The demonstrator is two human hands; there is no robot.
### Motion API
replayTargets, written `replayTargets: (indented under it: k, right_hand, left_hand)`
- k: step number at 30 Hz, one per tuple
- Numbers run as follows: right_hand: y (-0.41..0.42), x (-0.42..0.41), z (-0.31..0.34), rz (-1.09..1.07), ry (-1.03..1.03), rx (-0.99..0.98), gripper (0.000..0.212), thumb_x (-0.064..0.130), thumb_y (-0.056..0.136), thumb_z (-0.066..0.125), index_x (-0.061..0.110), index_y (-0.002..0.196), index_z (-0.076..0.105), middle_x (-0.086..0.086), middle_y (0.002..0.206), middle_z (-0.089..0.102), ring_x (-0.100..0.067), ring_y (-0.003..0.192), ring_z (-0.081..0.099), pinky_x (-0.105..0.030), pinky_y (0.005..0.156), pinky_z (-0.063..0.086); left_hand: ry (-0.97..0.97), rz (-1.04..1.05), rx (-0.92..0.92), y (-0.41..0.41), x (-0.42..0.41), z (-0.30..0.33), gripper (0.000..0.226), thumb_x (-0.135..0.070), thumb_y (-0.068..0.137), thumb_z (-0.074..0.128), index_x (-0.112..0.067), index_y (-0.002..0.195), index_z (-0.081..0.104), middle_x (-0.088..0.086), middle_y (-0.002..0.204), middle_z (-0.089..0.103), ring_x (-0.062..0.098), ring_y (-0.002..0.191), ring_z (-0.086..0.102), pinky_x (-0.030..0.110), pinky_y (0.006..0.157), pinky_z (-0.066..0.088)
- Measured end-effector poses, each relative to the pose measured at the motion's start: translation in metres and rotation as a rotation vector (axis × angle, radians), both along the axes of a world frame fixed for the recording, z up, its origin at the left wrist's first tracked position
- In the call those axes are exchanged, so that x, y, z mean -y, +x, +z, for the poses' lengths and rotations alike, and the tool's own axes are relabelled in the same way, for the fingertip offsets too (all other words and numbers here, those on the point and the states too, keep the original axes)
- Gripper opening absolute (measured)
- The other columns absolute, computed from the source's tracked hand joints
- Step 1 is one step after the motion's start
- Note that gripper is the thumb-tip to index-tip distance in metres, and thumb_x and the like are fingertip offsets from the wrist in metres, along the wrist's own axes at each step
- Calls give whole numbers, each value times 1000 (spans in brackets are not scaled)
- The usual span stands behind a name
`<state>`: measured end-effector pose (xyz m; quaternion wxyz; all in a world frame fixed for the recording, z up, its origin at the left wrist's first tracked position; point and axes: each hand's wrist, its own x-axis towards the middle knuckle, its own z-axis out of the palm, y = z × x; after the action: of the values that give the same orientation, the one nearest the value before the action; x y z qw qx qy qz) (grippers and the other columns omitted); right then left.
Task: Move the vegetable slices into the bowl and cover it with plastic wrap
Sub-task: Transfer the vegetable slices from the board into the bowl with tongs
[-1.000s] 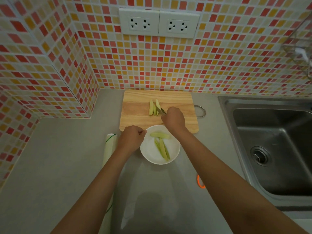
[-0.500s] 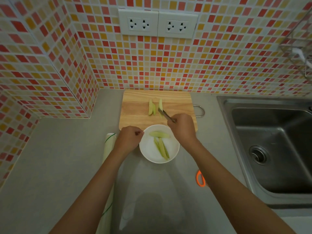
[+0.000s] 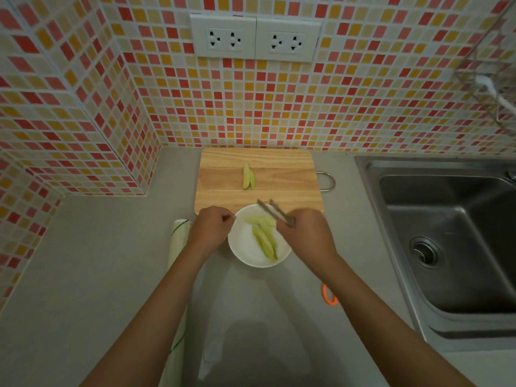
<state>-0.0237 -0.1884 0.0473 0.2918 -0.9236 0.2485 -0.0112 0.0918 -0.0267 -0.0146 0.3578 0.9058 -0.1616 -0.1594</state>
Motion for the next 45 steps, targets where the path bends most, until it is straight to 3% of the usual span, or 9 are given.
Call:
replayTargets:
  k: [3,8,13,18,24,33,35,39,45]
  right_hand:
    - [52,9,1,-71,71,56,40,22,79,62,15,47,38,3,46,35,-16,46,37,-27,42,19]
    - [111,1,-23,17,-33,-73,39,18,85,60,16,54,37,1,58,43,-25,67,52,-27,45,26]
    - [120,-3,-38,0,-91,-84,10,2,84,54,3,82,63,-16,89,67,-34,83,64,-30,59,36]
    - [116,6,-42,-12,-86,-97,13,1,84,54,6,73,59,-2,60,45,-28,70,55,-30,57,36]
    - [108,15,-42,-18,4,-61,37,3,83,55,13,51,39,-2,55,41,-26,63,49,-27,47,29]
    - [12,14,7,-50,177,153,33,9,78,62,6,48,49,0,47,29,-11,46,24,-23,41,18]
    - [-14,6,5,-25,193,87,26,10,79,63,1,54,59,-5,50,34,-13,48,29,-23,43,18]
    - [-32,-15,-13,20,144,-83,23,11,80,58,6,58,52,-10,55,37,-22,56,38,-30,51,22]
    - [-34,-17,-12,21,-190,-127,30,34,88,52,9,88,68,-10,85,68,-28,78,62,-27,59,35]
  left_hand:
    - [6,-4,1,0,-1,0,24,-16,89,56,-5,75,73,10,75,72,27,77,65,32,66,45]
    - [19,-15,-5,1,0,0,26,-18,89,55,-3,75,71,14,75,71,30,78,65,38,68,50]
    - [40,-15,4,2,-1,-1,27,-18,88,53,-1,75,70,18,77,70,26,70,60,38,67,49]
    - [49,-9,7,3,0,0,27,-18,87,53,-2,75,70,18,80,71,23,69,57,39,68,50]
    - [32,-7,-5,2,1,2,24,-18,87,55,-6,80,74,11,80,73,28,80,66,38,69,51]
    - [16,1,-17,1,0,2,22,-17,87,56,-8,81,76,8,81,74,24,78,67,32,66,48]
    - [13,-2,-16,1,0,2,23,-17,87,56,-8,80,76,8,79,74,24,78,67,33,67,48]
    - [21,1,-21,1,0,3,25,-17,87,55,-1,78,72,15,80,72,27,74,65,40,70,51]
    - [6,6,-35,0,0,3,25,-17,88,55,-3,76,72,13,76,72,30,73,65,40,69,51]
